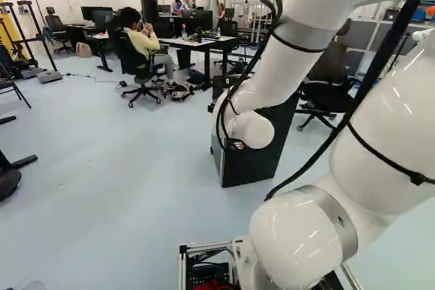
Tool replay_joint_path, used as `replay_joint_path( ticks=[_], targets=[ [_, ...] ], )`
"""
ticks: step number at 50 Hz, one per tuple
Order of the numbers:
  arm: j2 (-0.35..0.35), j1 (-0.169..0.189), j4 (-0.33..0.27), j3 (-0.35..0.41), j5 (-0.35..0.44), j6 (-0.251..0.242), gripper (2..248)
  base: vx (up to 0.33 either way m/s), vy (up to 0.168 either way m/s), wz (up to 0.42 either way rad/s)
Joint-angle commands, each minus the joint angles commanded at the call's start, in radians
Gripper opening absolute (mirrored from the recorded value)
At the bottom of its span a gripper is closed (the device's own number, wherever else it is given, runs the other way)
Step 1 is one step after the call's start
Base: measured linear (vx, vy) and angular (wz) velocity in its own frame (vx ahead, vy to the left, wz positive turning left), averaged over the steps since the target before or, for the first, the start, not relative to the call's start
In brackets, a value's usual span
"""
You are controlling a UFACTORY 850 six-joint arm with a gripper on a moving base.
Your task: Grab a drink from the fridge
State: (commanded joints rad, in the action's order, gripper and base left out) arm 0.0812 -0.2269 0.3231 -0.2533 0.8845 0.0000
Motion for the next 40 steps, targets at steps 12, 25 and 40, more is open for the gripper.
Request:
replay_joint_path(
  ticks=[12,25,40],
  targets=[
    [-0.073,-0.04,0.068,-0.04,0.007,0.0,247,0.0,0.0,0.0],
    [-0.154,-0.081,0.141,-0.086,0.021,0.0,247,0.0,0.0,0.0],
    [-0.246,-0.124,0.229,-0.142,0.054,0.0,247,0.0,0.0,0.0]
  ],
)
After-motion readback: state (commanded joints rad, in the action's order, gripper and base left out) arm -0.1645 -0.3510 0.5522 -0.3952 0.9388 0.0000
